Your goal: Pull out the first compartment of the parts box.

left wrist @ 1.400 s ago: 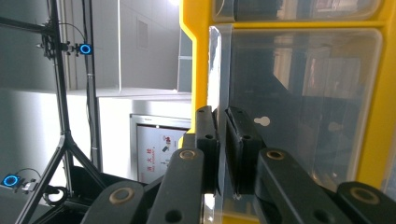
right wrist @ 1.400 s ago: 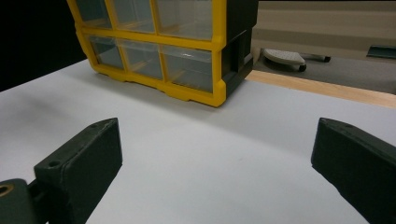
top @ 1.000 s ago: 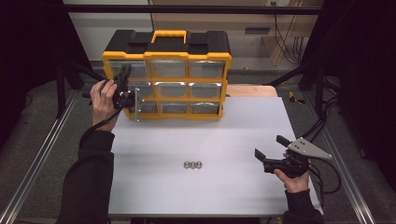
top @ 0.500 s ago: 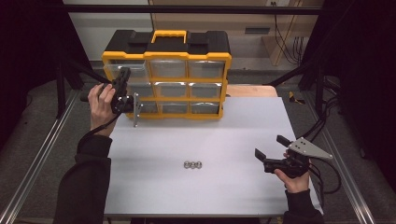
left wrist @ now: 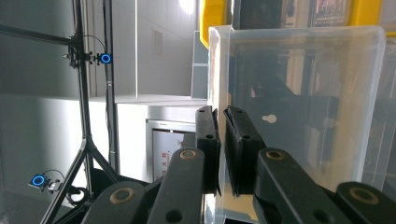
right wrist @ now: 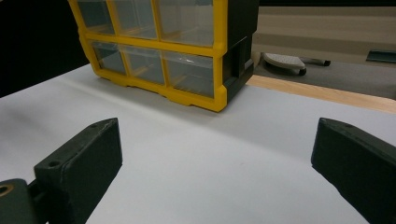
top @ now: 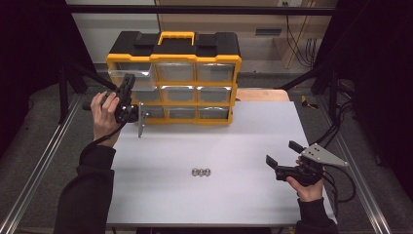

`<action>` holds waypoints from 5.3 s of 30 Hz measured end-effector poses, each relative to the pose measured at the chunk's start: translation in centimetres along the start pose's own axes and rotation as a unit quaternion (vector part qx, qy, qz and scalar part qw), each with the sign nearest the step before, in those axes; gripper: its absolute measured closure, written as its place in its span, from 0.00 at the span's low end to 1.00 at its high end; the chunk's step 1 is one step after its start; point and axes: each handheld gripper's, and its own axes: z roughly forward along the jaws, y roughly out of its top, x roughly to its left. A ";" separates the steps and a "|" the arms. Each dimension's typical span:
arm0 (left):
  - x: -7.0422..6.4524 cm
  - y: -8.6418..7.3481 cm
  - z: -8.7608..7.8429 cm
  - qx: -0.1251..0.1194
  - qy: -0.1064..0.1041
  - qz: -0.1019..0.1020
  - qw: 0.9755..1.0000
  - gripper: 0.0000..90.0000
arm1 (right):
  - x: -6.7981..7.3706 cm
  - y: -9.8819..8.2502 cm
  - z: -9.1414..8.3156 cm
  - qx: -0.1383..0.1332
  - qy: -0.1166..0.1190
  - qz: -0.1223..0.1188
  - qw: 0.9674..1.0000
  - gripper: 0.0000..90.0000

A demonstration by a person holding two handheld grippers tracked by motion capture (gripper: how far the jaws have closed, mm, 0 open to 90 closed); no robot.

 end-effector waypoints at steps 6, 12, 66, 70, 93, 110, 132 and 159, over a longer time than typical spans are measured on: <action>0.1 0.1 -0.5 0.000 0.005 0.001 1.000 0.93 | -0.1 0.1 0.0 -0.004 -0.001 -0.004 1.000 0.03; 0.5 -0.2 -0.9 -0.003 0.003 0.000 1.000 0.93 | 0.0 0.1 0.0 -0.004 -0.001 -0.004 1.000 0.03; 1.6 -0.4 -4.9 -0.019 -0.009 -0.007 1.000 0.92 | 0.3 0.4 -0.2 -0.009 0.001 -0.002 1.000 0.03; 1.9 -0.5 -5.1 -0.019 -0.021 -0.016 0.999 0.91 | 0.4 0.4 -0.2 -0.007 0.002 -0.001 1.000 0.02; 4.6 -0.3 -5.4 -0.039 -0.143 -0.268 0.952 0.29 | 0.4 0.5 -0.3 -0.010 0.003 -0.002 1.000 0.02; 6.7 -2.5 -6.3 -0.058 -0.236 -0.574 0.782 0.16 | 0.5 0.5 -0.4 -0.008 0.005 0.000 1.000 0.02; 4.2 -4.9 -9.5 -0.040 -0.319 -0.678 0.662 0.10 | 0.7 0.3 -0.1 0.003 0.011 -0.007 1.000 0.01; -1.9 -0.3 -9.9 -0.044 -0.455 -0.639 0.619 0.06 | 0.9 0.0 0.3 0.023 0.017 -0.012 1.000 0.01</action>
